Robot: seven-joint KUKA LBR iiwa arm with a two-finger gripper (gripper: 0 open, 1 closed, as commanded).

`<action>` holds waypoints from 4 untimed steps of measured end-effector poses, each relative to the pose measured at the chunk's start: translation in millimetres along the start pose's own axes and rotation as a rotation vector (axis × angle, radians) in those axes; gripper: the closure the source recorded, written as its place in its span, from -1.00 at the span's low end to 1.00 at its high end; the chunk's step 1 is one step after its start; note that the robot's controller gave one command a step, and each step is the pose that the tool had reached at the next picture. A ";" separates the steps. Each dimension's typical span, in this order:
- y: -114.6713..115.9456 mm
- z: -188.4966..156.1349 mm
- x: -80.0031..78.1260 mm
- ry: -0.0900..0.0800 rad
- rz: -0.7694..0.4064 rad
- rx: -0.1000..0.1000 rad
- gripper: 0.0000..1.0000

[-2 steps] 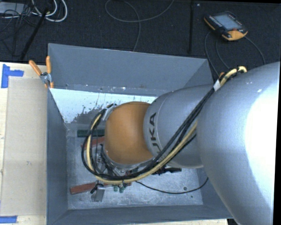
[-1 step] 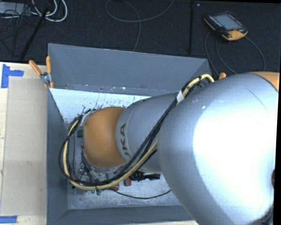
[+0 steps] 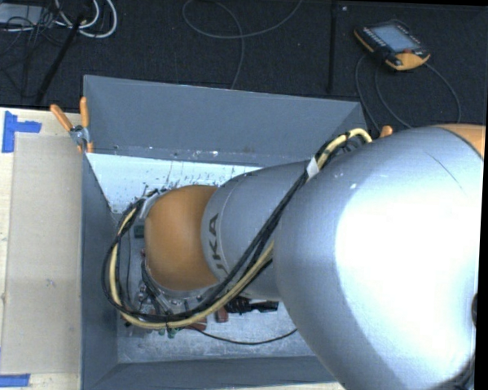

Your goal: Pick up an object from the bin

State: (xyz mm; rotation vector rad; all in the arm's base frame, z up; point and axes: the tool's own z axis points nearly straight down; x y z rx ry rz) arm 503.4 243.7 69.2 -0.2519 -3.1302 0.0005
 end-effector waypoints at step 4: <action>-54.6 -176.6 -29.1 -0.001 0.039 0.000 1.00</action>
Offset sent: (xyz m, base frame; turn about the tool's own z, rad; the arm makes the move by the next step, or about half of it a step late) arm 0.0037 -0.0382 0.0331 0.0662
